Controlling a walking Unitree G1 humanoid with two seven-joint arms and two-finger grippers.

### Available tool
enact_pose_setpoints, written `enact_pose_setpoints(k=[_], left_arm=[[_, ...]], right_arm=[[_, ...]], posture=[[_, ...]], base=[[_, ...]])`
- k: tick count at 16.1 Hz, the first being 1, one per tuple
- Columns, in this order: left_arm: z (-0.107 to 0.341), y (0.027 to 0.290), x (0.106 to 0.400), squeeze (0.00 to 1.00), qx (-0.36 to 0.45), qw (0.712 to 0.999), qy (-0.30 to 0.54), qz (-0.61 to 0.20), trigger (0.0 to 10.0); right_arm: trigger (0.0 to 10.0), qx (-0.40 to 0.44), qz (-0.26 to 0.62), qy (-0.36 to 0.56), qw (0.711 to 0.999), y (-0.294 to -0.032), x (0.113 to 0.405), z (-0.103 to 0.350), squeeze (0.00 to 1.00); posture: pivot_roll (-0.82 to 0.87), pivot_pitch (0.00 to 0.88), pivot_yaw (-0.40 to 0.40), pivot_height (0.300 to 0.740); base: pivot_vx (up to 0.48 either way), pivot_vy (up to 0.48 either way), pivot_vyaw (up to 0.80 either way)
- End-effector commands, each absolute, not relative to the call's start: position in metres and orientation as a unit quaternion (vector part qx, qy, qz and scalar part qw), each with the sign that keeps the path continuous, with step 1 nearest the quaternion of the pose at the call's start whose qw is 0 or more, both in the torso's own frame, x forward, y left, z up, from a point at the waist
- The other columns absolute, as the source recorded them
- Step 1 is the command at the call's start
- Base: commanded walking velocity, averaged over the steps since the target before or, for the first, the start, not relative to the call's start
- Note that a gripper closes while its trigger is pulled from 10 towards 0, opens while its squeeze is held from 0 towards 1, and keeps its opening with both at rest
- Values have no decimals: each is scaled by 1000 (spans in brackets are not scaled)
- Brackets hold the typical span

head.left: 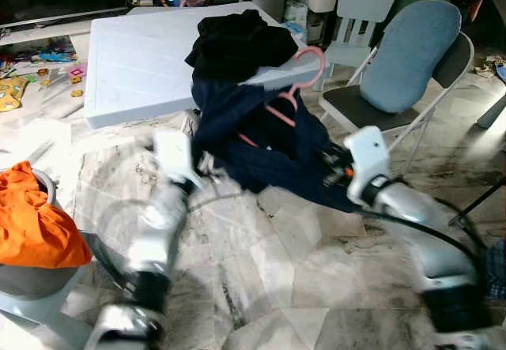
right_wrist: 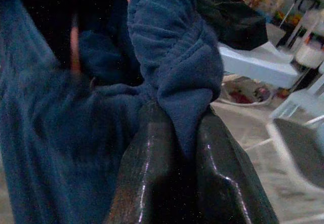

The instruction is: Hang hanger

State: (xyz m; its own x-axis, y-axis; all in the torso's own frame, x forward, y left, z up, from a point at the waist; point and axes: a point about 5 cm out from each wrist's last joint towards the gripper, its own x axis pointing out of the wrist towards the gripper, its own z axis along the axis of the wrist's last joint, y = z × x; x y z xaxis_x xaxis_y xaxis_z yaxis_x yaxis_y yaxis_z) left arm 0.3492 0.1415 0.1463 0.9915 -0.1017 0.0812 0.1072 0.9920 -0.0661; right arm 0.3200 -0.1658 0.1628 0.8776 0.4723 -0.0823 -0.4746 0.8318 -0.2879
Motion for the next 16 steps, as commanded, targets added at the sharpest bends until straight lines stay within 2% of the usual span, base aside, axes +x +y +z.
enact_pose_setpoints(k=[1, 3, 5, 8, 9, 10, 12, 16], left_arm=[[154, 171, 353, 0, -30, 998, -53, 12, 0], [160, 187, 356, 0, -15, 997, -59, 40, 0], [159, 195, 356, 0, -4, 997, -54, 58, 0], [156, 209, 355, 0, 13, 995, -42, 92, 0], [153, 219, 354, 0, 16, 993, -31, 111, 0], [152, 221, 354, 0, 14, 993, -28, 113, 0], [147, 225, 353, 0, 11, 993, -12, 117, 0], [129, 223, 350, 0, -2, 993, 31, 112, 0]], right_arm=[[10000, -192, 248, 17, 949, -181, 317, 157, 0], [10000, -252, 302, 34, 919, -191, 309, 151, 0], [10000, -268, 355, 46, 894, -198, 299, 149, 0], [10000, -281, 399, 73, 870, -227, 287, 156, 0], [10000, -283, 402, 78, 867, -248, 282, 170, 0], [10000, -281, 399, 80, 869, -254, 282, 174, 0], [10000, -267, 367, 60, 889, -276, 285, 197, 0], [10000, -227, 345, 13, 911, -289, 288, 230, 0]], posture=[[-151, 0, -2, 740], [-155, 0, 3, 740], [-157, 0, 7, 740], [-163, 0, 13, 740], [-169, 0, 17, 740], [-173, 0, 20, 740], [-180, 0, 27, 740], [-185, 0, 41, 740]], base=[[0, 0, 0], [0, 0, 0], [0, 0, 0], [0, 0, 0], [0, 0, 0], [0, 0, 0], [0, 0, 0], [0, 0, 0]])
